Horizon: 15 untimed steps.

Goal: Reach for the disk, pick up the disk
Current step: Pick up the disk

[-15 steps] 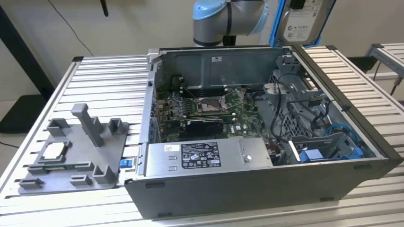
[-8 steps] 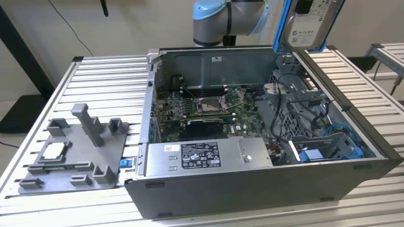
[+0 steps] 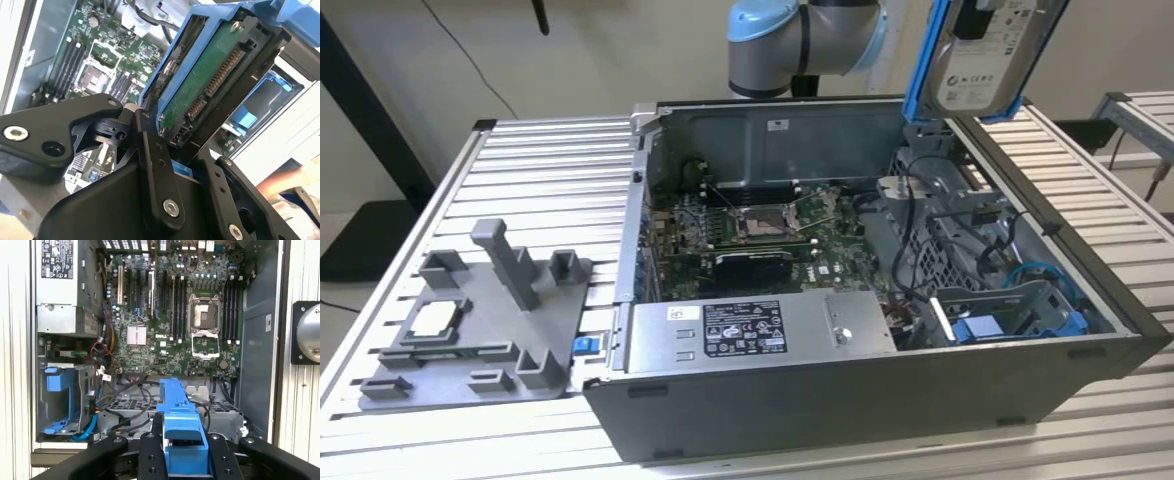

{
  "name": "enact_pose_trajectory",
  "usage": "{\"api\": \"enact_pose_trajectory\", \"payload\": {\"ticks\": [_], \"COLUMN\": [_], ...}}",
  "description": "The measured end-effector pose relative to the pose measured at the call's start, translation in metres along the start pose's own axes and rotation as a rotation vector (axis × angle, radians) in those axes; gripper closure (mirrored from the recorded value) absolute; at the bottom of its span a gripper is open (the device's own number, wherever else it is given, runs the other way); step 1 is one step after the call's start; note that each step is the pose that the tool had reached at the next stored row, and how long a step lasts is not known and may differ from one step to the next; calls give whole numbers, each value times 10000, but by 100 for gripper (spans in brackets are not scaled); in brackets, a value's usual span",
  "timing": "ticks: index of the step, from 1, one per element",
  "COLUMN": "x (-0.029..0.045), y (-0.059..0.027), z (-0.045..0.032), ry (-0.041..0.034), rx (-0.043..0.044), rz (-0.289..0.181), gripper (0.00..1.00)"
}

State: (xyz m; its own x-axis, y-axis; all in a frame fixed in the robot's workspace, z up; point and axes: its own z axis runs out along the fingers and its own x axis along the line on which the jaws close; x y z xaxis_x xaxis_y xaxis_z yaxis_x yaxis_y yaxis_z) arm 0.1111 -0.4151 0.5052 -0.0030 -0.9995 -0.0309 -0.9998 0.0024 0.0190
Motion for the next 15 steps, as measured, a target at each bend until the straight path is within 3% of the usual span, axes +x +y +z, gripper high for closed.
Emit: {"api": "enact_pose_trajectory", "payload": {"ticks": [15], "x": [301], "y": [18], "z": [-9], "ry": [0], "rx": [0], "rz": [1], "gripper": [100]}}
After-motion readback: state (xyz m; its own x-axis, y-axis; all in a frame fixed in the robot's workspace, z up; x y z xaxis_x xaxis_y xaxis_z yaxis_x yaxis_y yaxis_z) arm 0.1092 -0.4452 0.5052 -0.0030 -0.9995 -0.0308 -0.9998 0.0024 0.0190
